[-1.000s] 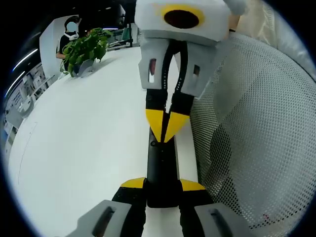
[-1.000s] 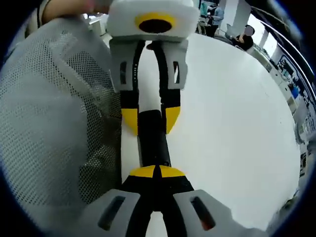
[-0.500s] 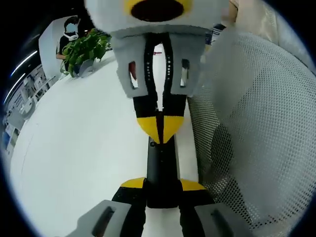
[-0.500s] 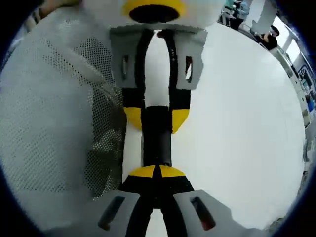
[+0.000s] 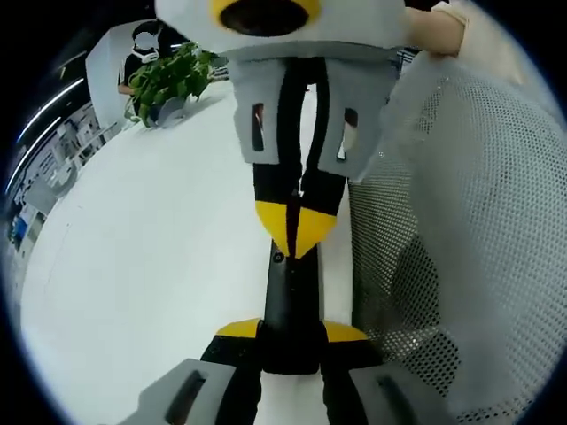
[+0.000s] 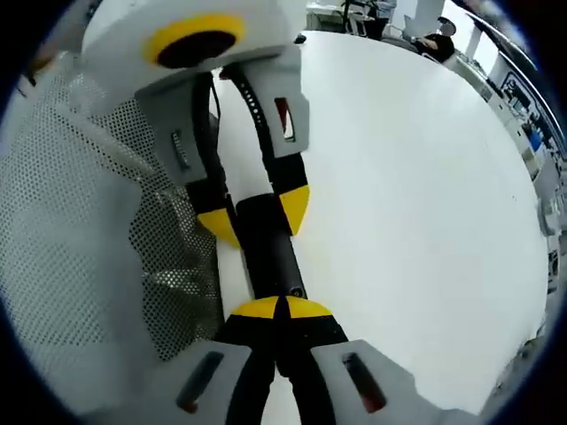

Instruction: Press the specified remote control buttons in sequence, fully releasing each button before pressing the next.

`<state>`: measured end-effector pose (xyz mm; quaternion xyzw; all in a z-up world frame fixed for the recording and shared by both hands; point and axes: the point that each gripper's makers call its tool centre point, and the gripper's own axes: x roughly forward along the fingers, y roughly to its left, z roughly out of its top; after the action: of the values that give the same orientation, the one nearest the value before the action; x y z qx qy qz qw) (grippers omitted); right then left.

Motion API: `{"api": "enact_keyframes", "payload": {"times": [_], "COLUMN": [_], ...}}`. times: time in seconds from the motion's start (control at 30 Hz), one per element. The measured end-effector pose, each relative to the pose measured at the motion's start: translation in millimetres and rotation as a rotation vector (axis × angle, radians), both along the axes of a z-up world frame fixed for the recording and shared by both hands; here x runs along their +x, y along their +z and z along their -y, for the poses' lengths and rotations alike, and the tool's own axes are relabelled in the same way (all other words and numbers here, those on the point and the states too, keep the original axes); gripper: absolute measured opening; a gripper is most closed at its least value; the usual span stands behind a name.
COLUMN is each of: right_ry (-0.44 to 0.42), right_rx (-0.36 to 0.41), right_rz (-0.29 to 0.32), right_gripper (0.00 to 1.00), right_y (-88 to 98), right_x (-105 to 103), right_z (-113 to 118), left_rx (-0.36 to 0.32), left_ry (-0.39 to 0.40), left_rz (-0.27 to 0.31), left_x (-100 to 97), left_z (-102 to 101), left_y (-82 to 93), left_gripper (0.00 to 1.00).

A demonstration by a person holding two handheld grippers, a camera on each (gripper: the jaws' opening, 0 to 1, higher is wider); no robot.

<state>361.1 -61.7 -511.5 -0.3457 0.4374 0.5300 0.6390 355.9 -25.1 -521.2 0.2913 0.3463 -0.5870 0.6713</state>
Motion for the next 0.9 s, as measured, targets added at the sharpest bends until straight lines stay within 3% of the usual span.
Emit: {"api": "enact_keyframes", "payload": {"times": [0.1,0.47,0.53,0.7,0.9], "right_ry": [0.009,0.009,-0.008,0.058,-0.009], "right_rx": [-0.005,-0.050,-0.066,-0.146,-0.108], "right_rz": [0.019,-0.005,-0.034,-0.048,-0.092], "right_gripper": [0.00,0.00,0.00,0.00,0.00], "right_y": [-0.7,-1.5,-1.2,-0.7,0.2], "right_x": [-0.6,1.5,1.5,0.2,0.7], "right_z": [-1.5,-2.7,-3.4,-5.6,-4.3], "left_rx": [-0.021,-0.060,-0.068,-0.078,-0.100], "left_ry": [-0.004,-0.025,-0.022,-0.020,-0.006], "left_rz": [-0.028,-0.010,-0.015,-0.020,-0.038], "left_x": [0.1,-3.1,-2.8,-2.9,-2.0], "left_z": [-1.3,-2.3,-2.3,-2.8,-3.1], "left_y": [0.5,2.8,3.3,4.1,4.6], "left_gripper": [0.24,0.24,0.24,0.24,0.24]}}
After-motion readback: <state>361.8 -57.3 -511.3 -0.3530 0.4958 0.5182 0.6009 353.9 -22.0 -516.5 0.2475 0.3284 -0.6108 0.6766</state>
